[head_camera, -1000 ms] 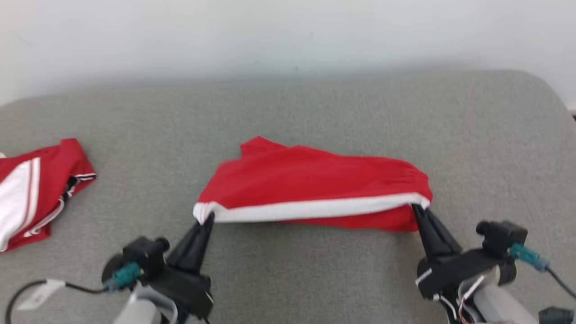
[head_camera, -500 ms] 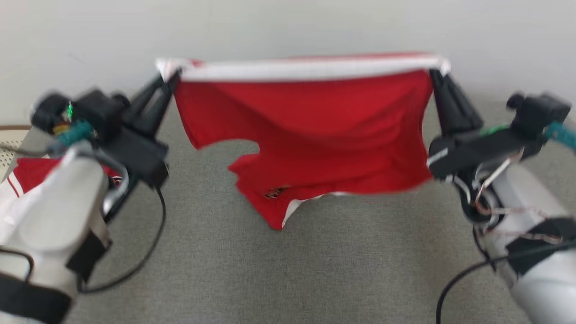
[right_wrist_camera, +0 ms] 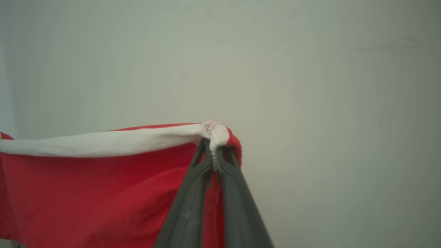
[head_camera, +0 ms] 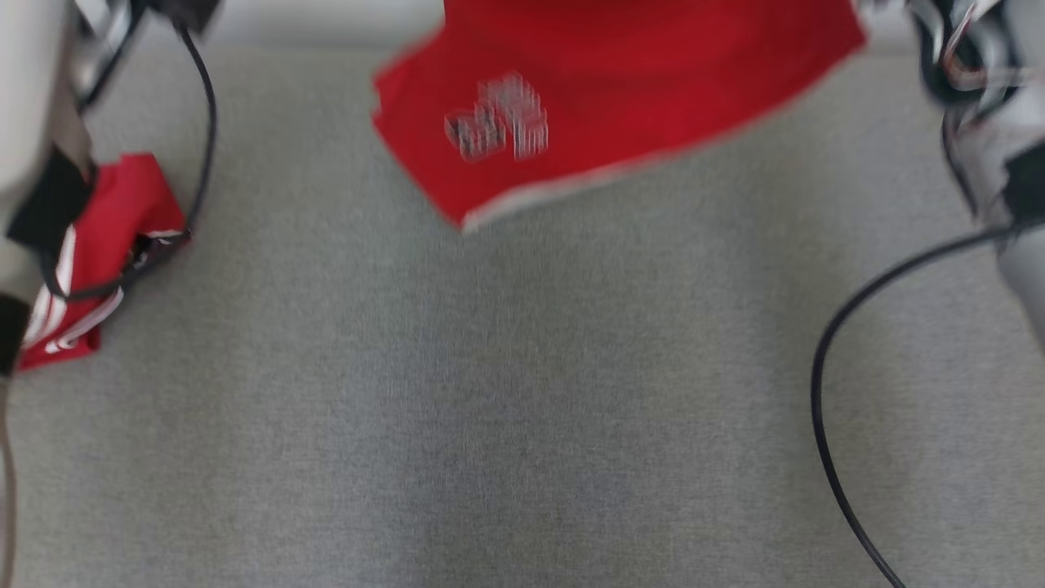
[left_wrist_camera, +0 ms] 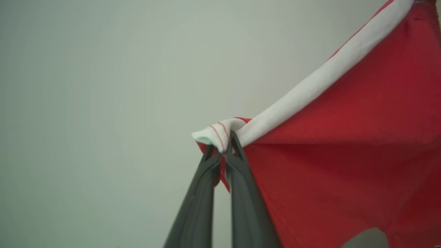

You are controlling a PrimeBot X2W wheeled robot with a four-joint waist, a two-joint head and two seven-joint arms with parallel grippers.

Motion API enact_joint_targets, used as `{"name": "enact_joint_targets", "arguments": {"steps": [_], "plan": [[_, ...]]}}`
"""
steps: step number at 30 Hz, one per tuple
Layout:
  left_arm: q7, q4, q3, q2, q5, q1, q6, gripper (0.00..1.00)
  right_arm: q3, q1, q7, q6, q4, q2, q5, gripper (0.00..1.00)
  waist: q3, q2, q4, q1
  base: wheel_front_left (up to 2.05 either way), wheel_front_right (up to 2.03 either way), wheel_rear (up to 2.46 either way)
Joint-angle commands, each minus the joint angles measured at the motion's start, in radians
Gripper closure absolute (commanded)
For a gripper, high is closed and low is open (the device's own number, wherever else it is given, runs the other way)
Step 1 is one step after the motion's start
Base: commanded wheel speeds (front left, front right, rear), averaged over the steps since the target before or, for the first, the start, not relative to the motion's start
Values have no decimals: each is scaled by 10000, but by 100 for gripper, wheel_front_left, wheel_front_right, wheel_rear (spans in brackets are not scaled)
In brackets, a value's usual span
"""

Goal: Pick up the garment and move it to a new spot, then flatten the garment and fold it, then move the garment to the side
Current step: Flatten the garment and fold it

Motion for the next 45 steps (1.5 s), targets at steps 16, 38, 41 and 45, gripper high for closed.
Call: {"name": "enact_joint_targets", "arguments": {"steps": [16,38,41,45], "plan": [[-12,-1910,925,-662,207,1300,465,100,-14,-34,-4,1,444,-367,-954,100,2247,-1,629,-3,0,0,0],[-14,-2794,4363,-2710,89,9979,-277,100,2799,7500,-1,-2,-2307,-2053,3739,100,-144,-1,11,-3,0,0,0],[-12,-2740,4621,-2789,37,10741,-299,100,2786,7967,-2,-4,-2251,-1947,3816,100,-580,-1,-52,-3,0,0,0],[-14,-2606,4694,-2845,84,11630,-334,100,2875,8670,-2,-4,-2254,-1926,3923,100,-1175,-1,14,-3,0,0,0]]}}
